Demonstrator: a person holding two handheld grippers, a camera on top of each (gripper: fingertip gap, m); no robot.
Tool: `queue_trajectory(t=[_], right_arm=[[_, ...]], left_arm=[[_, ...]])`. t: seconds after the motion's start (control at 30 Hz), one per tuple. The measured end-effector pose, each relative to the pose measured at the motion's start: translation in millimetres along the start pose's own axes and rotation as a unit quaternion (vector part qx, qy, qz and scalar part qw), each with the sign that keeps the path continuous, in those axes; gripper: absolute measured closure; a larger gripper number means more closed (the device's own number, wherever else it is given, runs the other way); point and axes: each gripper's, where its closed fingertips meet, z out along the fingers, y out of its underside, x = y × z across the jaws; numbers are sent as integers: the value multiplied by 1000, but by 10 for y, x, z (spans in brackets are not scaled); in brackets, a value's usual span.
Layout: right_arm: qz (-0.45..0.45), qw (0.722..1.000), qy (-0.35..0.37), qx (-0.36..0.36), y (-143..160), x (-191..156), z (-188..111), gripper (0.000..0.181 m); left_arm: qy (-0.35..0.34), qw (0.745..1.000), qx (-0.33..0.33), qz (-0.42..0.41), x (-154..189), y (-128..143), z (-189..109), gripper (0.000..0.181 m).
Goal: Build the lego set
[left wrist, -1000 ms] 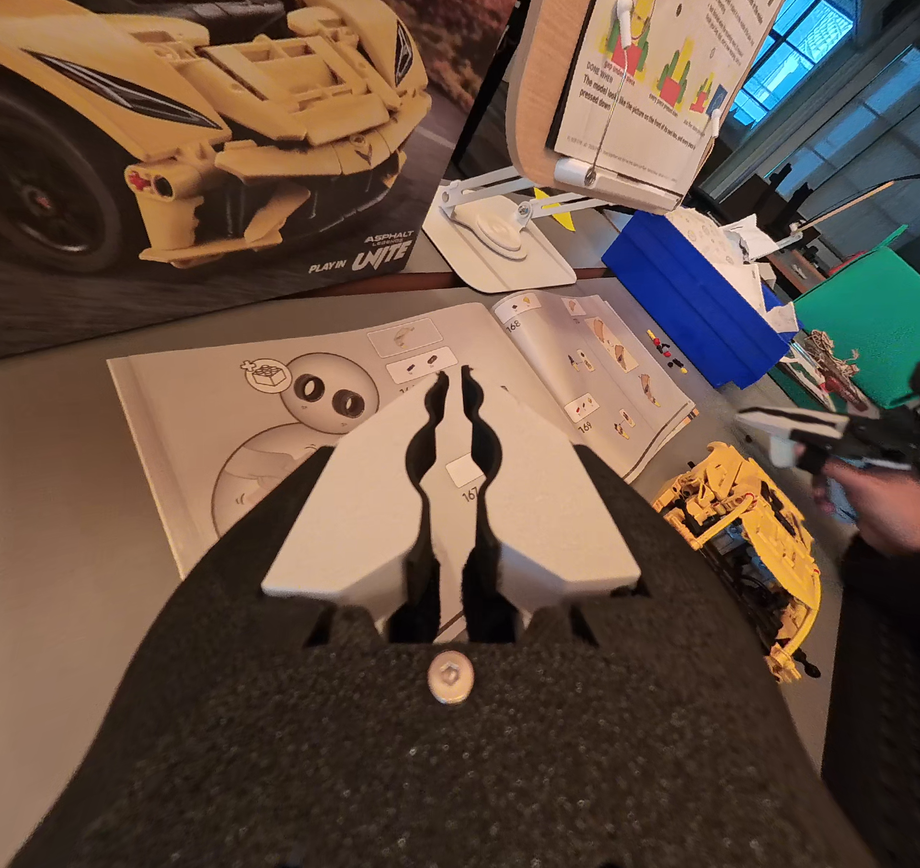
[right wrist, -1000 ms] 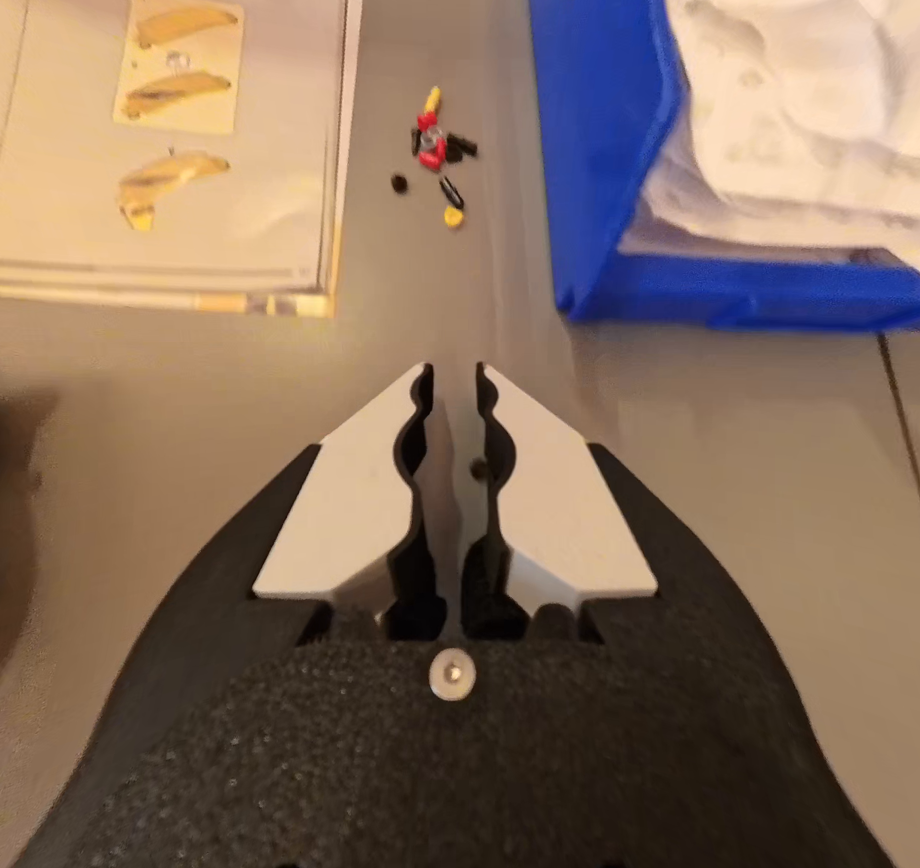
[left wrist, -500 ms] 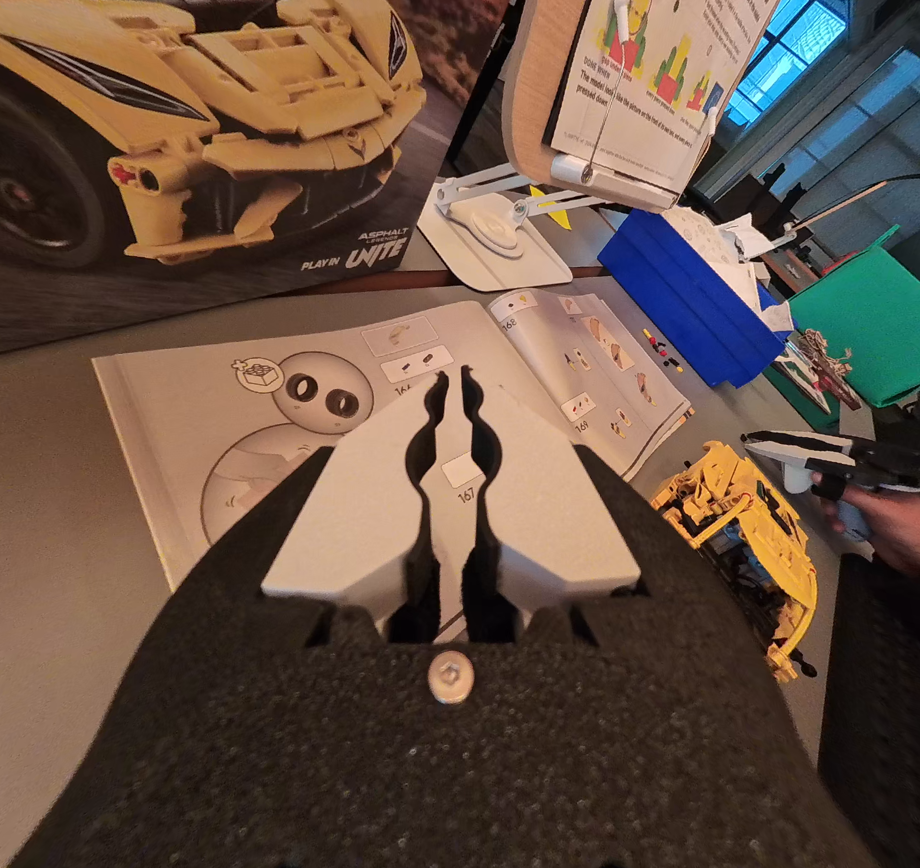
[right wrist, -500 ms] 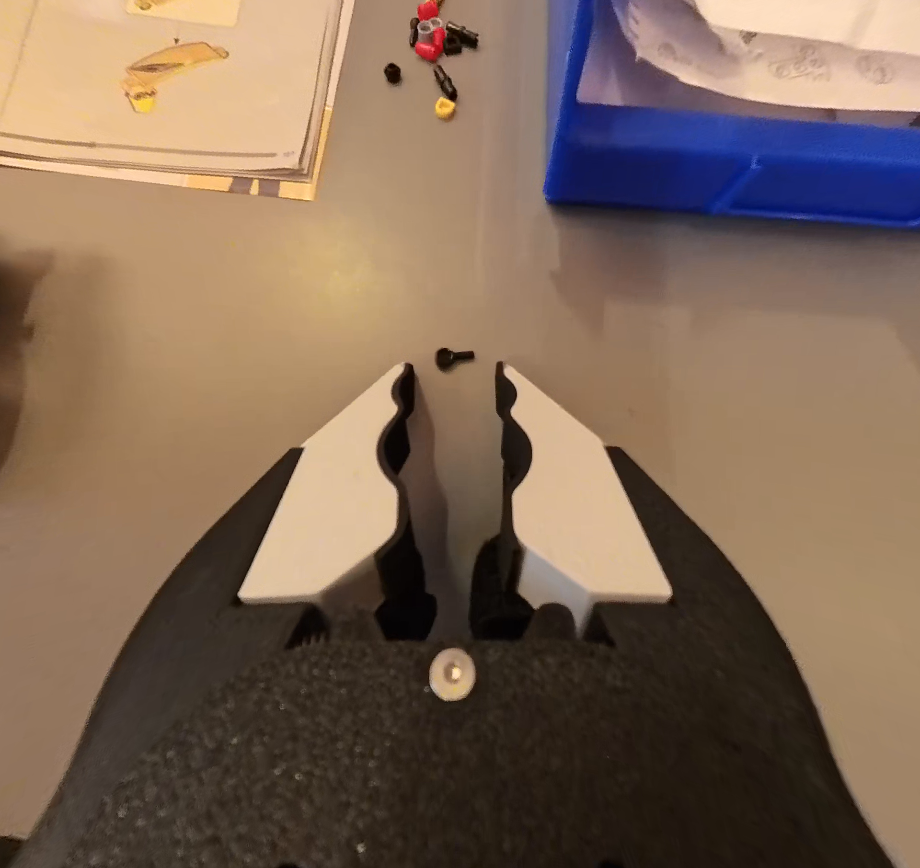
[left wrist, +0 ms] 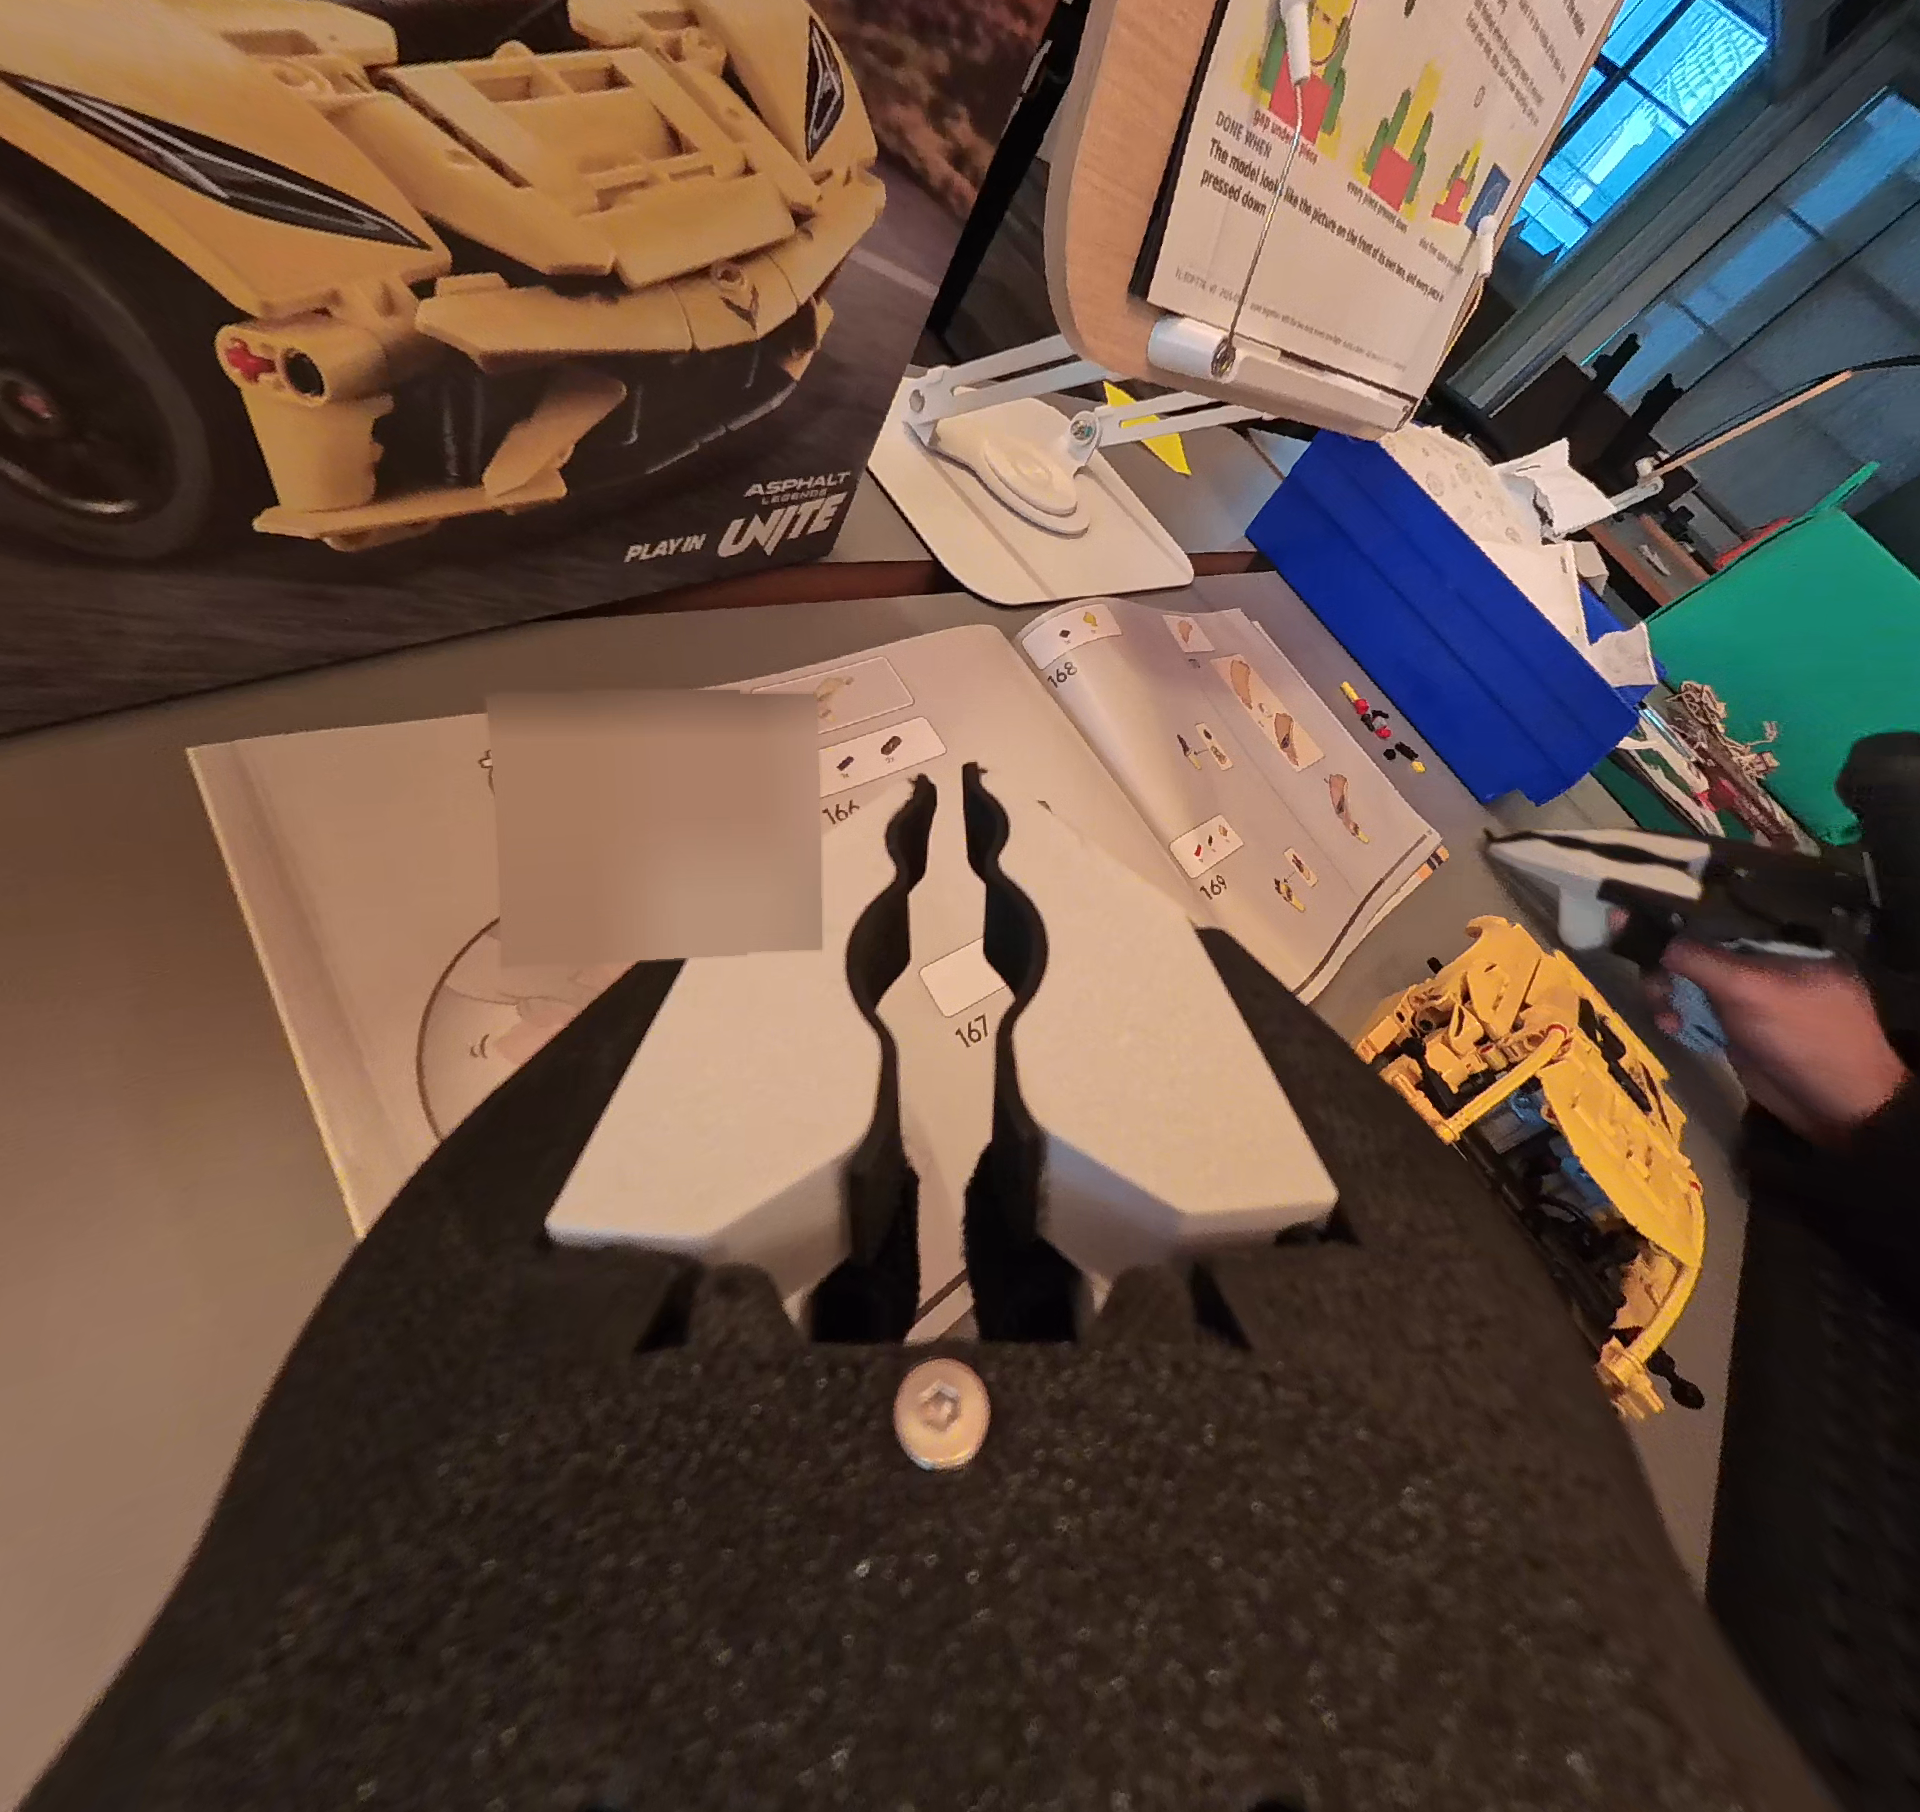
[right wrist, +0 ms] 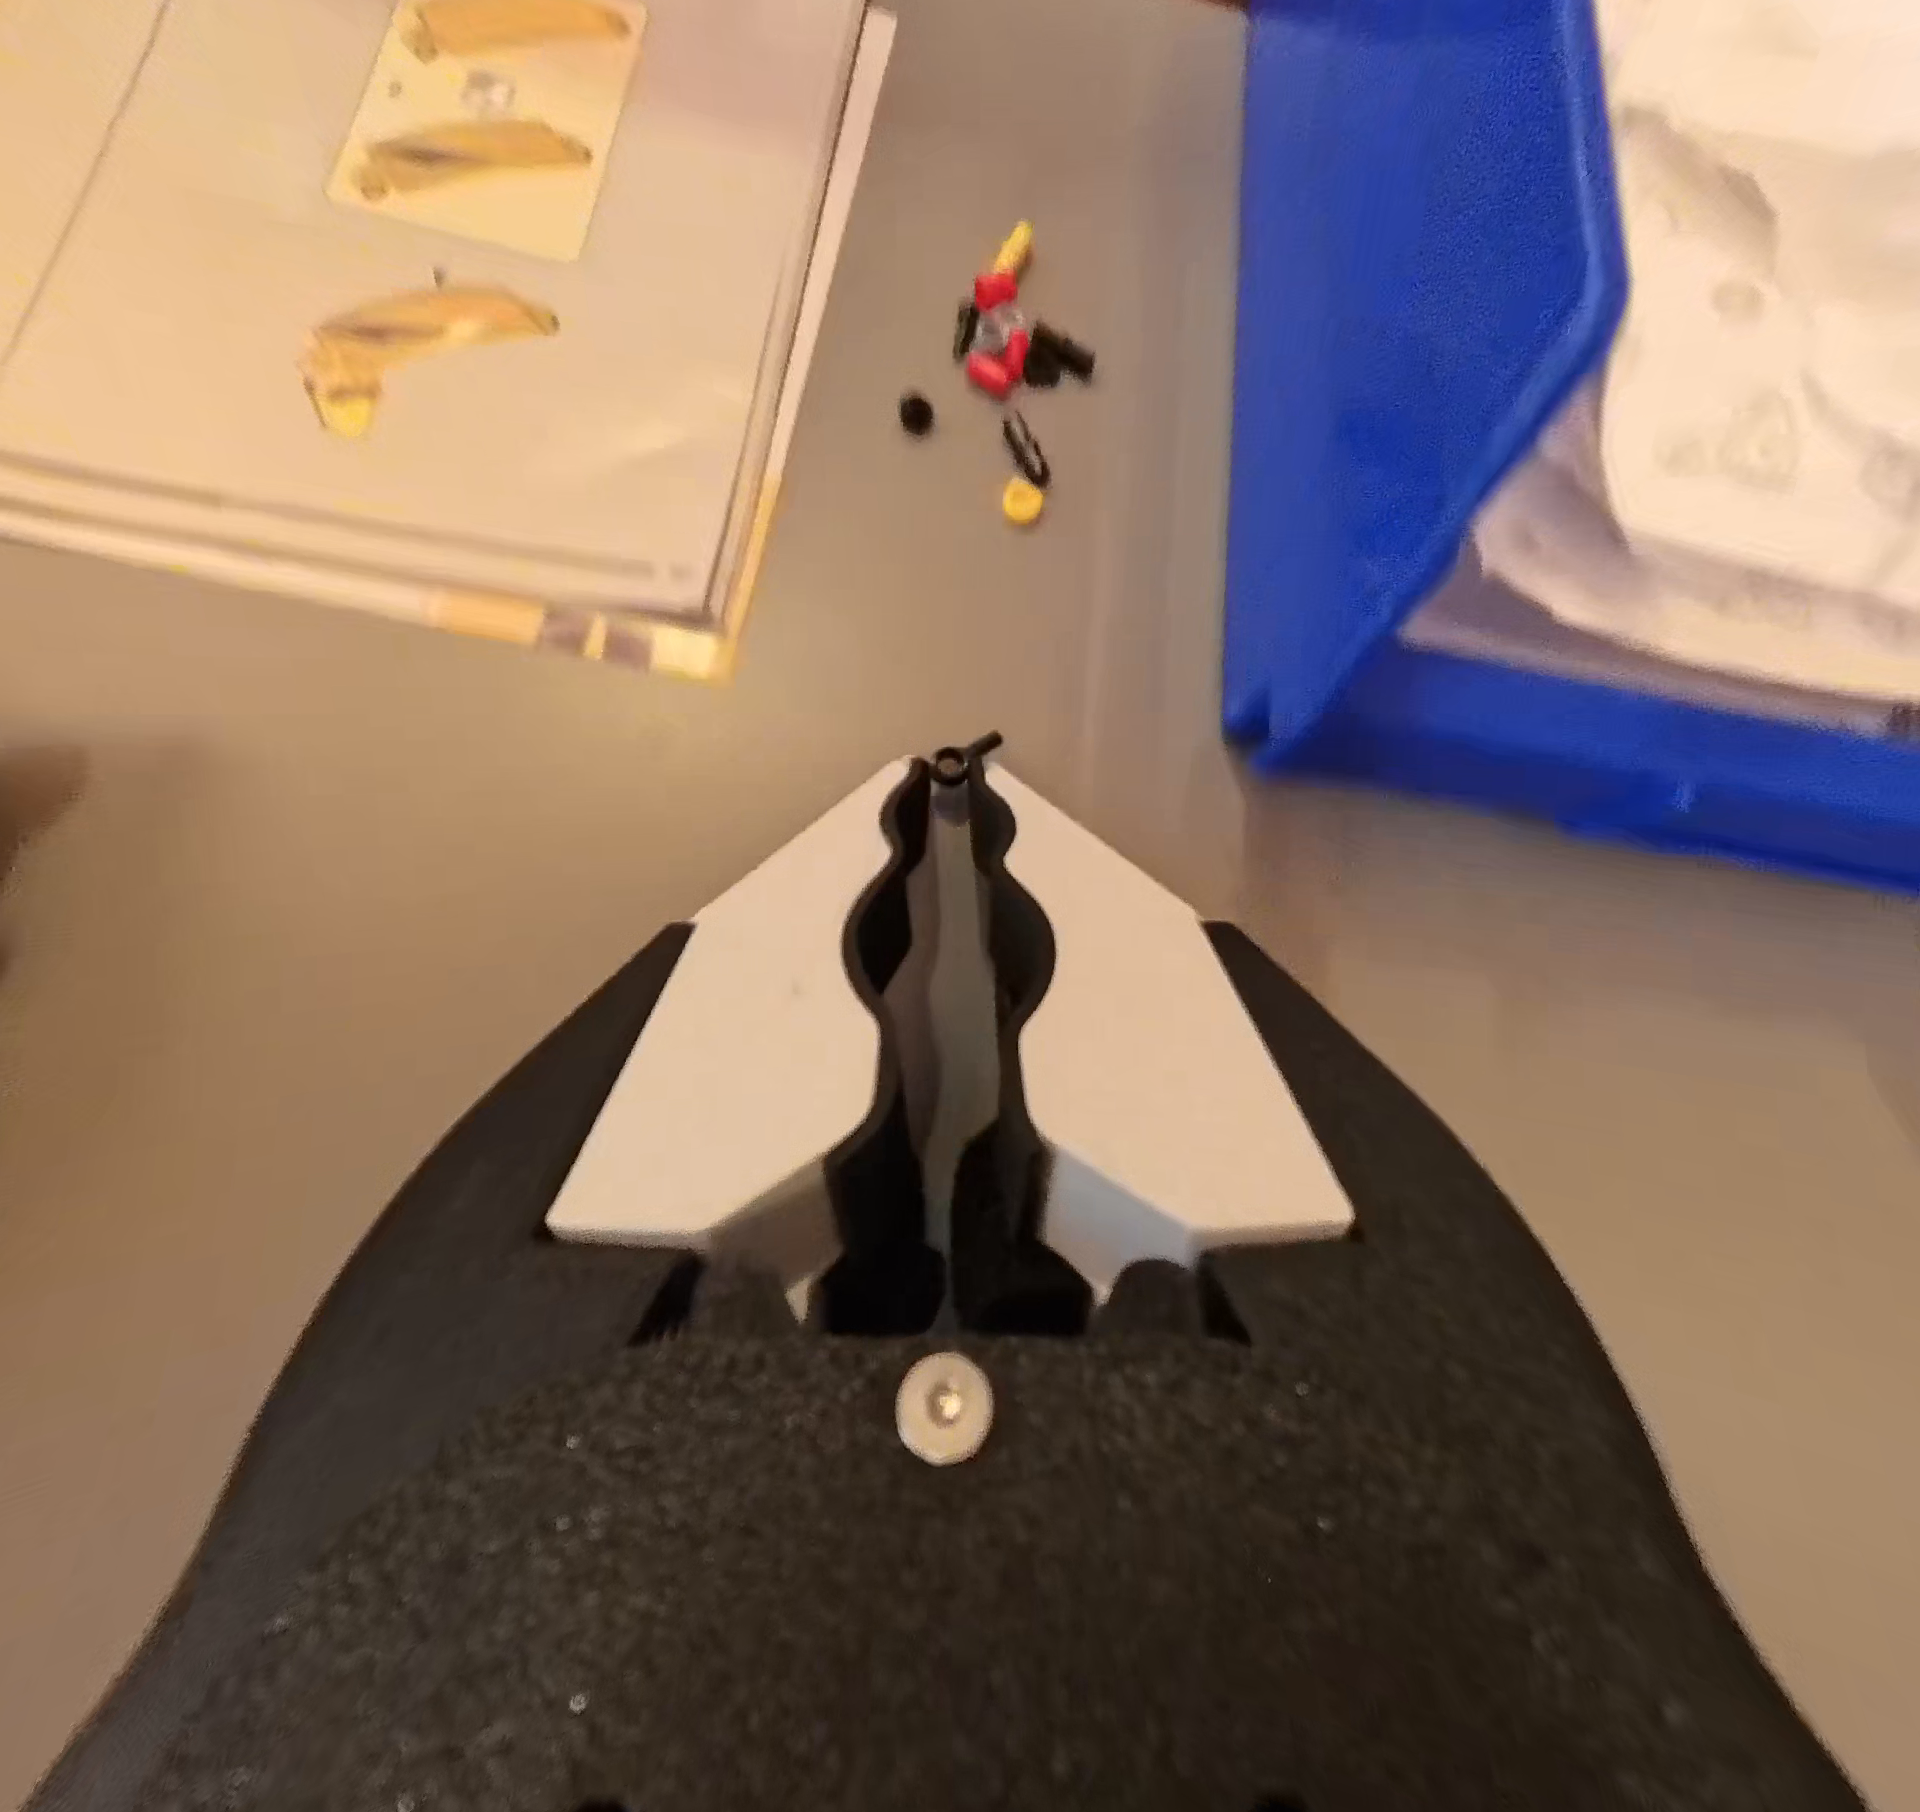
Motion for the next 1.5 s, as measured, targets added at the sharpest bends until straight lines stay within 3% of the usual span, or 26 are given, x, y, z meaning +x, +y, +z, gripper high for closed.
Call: queue_trajectory(t=[0.13,0.23,0.47,0.63,0.8,0.87,1.03,1.3,1.37,1.47,1.5], right_arm=[[-2,1000,6,6,-330,-65,313,175],[-1,1000,10,-7,-403,-86,496,175],[17,1000,14,5,-510,4,620,169],[16,998,-29,59,-560,-178,269,161],[51,986,-136,78,-403,-750,-253,154],[46,989,-117,77,-360,-812,-375,155],[17,994,-78,67,-324,-882,-502,155],[29,988,-126,85,-240,-1131,-616,155],[27,986,-140,86,-198,-1185,-632,153],[44,977,-194,75,-135,-1303,-687,142],[51,972,-219,68,-111,-1346,-724,149]], left_arm=[[1,1000,0,-1,2,1,1,176],[3,1000,1,-2,4,-3,-4,176],[4,1000,-1,-3,13,1,-1,176],[-8,1000,-4,-1,-43,18,-11,176],[-26,999,-29,10,-52,78,-51,175],[-21,999,-36,25,57,108,-57,175],[-6,998,-38,44,377,229,-120,175],[-48,994,-57,83,699,646,-573,175],[-41,995,-60,69,776,823,-644,167],[-24,998,-61,17,904,1080,-671,141],[-18,998,-63,-6,960,1154,-663,133]])
